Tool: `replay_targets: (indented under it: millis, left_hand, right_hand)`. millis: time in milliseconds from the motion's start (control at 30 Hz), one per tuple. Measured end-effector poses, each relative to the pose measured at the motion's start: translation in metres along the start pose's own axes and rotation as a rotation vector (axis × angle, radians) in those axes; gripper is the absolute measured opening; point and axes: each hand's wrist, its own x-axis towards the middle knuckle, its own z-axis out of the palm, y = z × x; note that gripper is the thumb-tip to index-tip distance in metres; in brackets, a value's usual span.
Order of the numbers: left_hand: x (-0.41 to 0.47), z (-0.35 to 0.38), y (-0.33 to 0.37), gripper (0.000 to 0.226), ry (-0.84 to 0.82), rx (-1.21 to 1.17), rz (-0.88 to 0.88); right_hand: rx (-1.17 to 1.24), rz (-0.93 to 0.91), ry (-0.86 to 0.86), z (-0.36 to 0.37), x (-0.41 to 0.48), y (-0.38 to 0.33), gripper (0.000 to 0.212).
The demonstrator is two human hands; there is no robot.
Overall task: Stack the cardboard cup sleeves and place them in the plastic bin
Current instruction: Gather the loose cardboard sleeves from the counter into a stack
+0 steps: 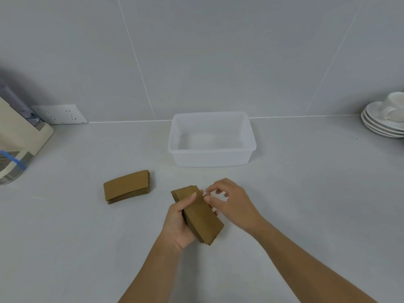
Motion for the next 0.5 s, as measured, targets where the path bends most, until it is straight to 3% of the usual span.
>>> replay_targets:
  millis: [300,500]
  left_hand:
    - [-0.001,0.008,-0.004,0.041,-0.188,0.125,-0.039]
    - [-0.001,0.014,-0.007,0.042,-0.227,0.232,-0.12]
  right_hand:
    - [0.122,-0.025,-0.078,-0.03,0.019,-0.002,0.02]
    - [0.238,0.038,-0.275,-0.037,0.023,-0.002,0.028]
